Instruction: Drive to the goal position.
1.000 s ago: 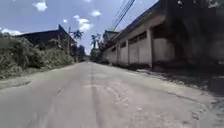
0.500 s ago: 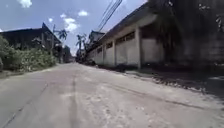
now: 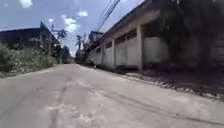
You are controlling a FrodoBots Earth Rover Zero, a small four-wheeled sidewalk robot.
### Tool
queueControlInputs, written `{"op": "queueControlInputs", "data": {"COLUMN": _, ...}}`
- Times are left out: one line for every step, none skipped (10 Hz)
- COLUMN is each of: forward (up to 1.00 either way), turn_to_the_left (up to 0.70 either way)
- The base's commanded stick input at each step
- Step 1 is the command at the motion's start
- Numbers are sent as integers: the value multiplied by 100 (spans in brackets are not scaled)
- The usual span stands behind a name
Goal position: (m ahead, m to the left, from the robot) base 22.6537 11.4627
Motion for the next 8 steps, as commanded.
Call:
{"op": "queueControlInputs", "data": {"forward": 100, "turn_to_the_left": 2}}
{"op": "queueControlInputs", "data": {"forward": 100, "turn_to_the_left": 2}}
{"op": "queueControlInputs", "data": {"forward": 100, "turn_to_the_left": 3}}
{"op": "queueControlInputs", "data": {"forward": 100, "turn_to_the_left": 12}}
{"op": "queueControlInputs", "data": {"forward": 100, "turn_to_the_left": 34}}
{"op": "queueControlInputs", "data": {"forward": 100, "turn_to_the_left": 36}}
{"op": "queueControlInputs", "data": {"forward": 100, "turn_to_the_left": 29}}
{"op": "queueControlInputs", "data": {"forward": 100, "turn_to_the_left": 8}}
